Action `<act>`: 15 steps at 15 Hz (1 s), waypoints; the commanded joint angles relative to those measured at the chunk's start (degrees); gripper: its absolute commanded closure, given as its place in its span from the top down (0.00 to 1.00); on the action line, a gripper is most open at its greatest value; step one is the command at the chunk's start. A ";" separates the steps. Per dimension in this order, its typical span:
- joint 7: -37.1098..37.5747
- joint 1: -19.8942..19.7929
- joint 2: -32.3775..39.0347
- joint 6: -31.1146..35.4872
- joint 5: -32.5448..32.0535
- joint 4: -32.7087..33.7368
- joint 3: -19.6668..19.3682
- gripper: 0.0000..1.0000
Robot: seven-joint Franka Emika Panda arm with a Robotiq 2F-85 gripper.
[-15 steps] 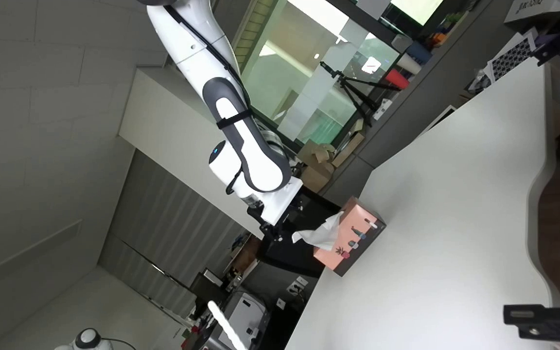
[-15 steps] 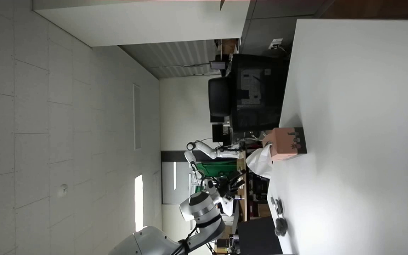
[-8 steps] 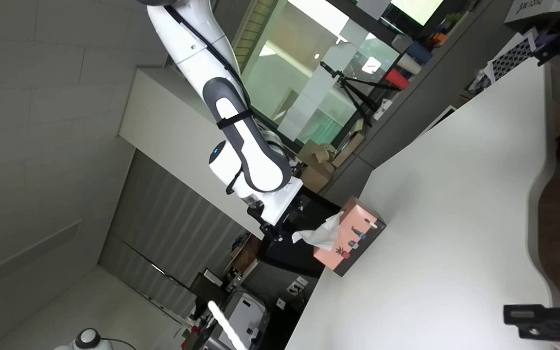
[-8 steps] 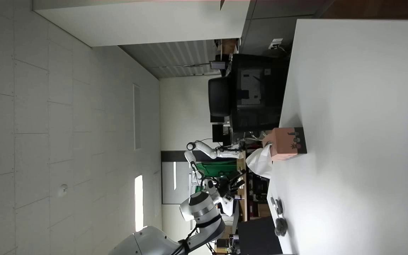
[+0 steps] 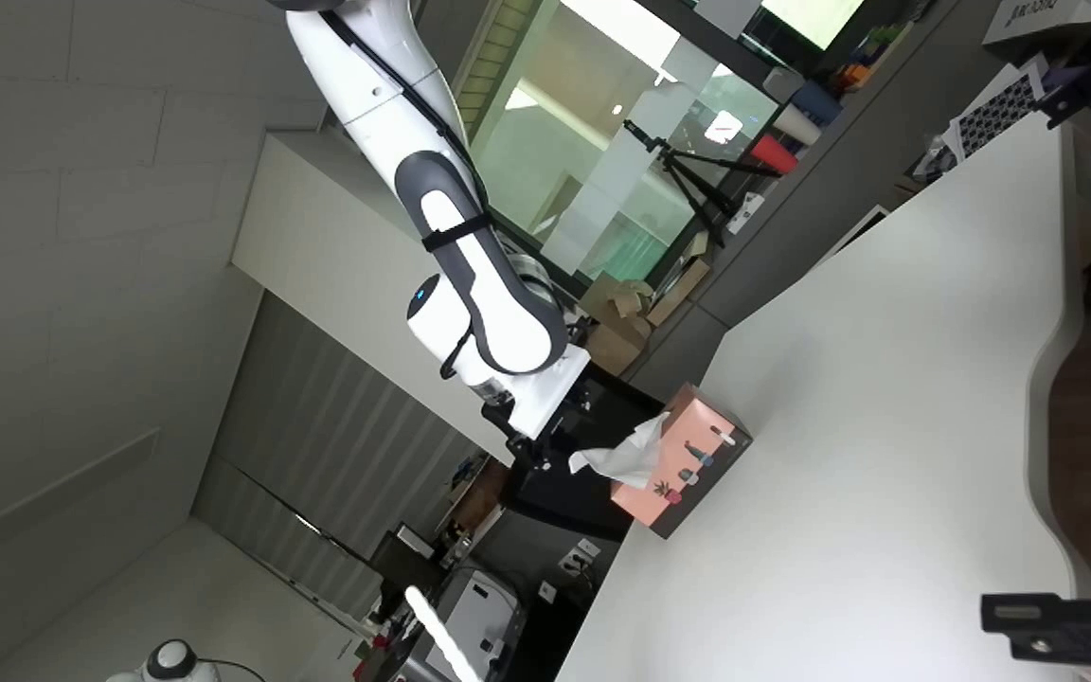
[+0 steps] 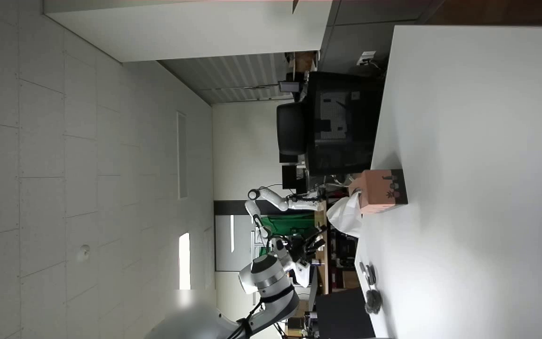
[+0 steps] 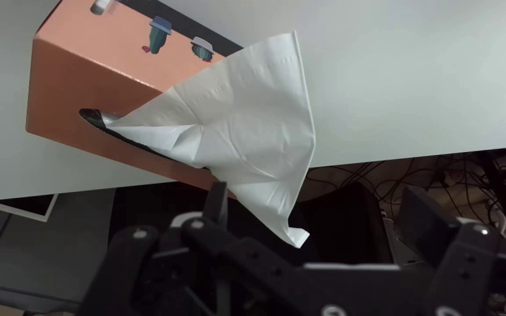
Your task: Place a tissue on the table
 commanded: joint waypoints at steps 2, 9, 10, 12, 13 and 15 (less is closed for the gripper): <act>0.19 0.10 0.20 0.43 -0.20 0.19 -0.25 1.00; 6.52 7.83 5.81 0.94 -2.25 6.86 -10.24 1.00; 6.66 8.57 6.77 0.97 -1.73 7.72 -10.88 1.00; 6.76 9.78 8.93 0.98 -0.82 9.56 -11.60 1.00; 6.97 10.32 9.86 0.53 -0.41 10.33 -11.77 1.00; 7.28 11.47 11.60 -0.53 0.15 11.86 -12.19 1.00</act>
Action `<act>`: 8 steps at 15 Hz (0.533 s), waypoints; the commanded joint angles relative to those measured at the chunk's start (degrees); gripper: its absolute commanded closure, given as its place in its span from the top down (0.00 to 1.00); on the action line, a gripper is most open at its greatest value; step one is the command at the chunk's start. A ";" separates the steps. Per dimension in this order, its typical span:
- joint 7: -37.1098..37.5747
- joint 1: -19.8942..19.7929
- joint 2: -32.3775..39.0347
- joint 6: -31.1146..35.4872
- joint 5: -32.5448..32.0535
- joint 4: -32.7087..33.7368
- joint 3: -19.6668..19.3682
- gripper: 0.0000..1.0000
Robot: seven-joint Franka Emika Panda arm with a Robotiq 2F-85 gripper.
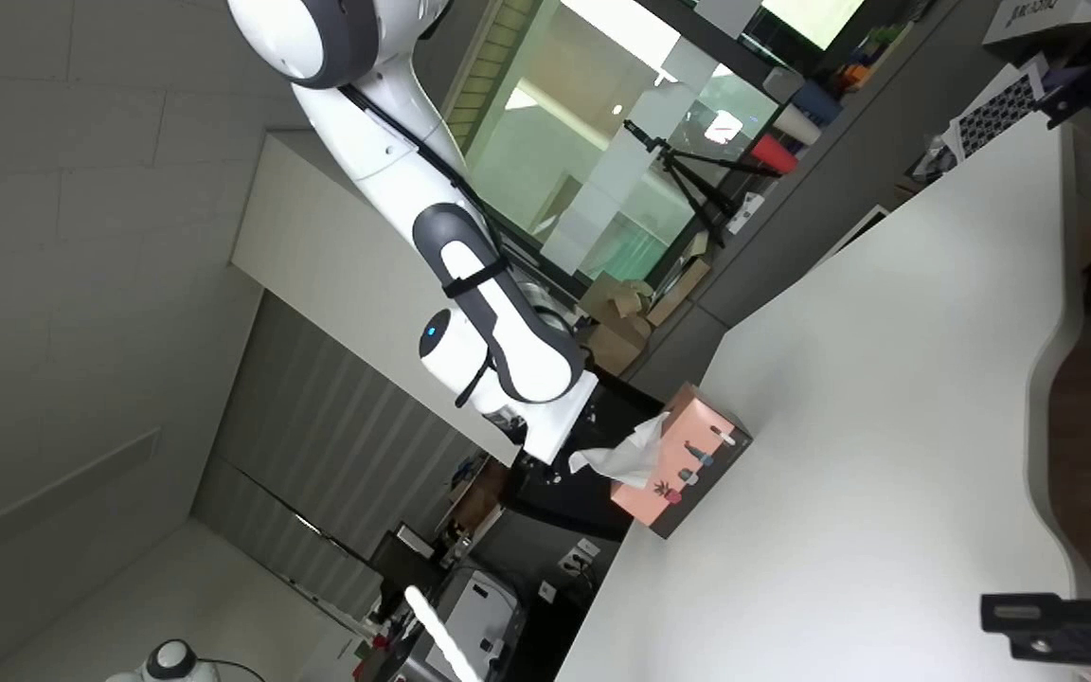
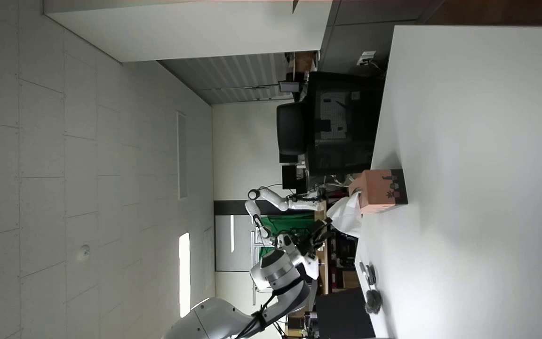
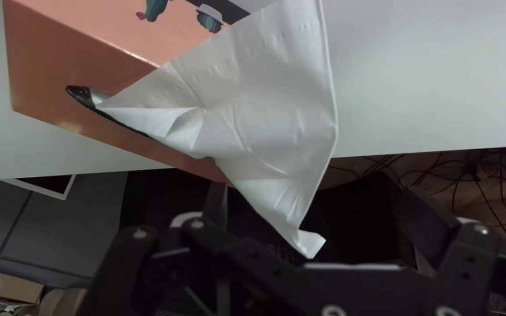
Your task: Place a tissue on the table
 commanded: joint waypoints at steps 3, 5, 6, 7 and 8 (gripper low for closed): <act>5.83 6.14 6.00 -3.86 -0.44 6.73 -5.83 1.00; 7.56 8.98 7.39 -6.68 -0.90 8.23 -8.89 1.00; 7.68 10.00 7.90 -8.22 -1.03 8.78 -9.83 1.00; 8.11 11.10 8.52 -9.50 -1.08 9.41 -10.93 1.00; 7.10 11.67 8.88 -10.83 -0.32 9.70 -11.27 0.75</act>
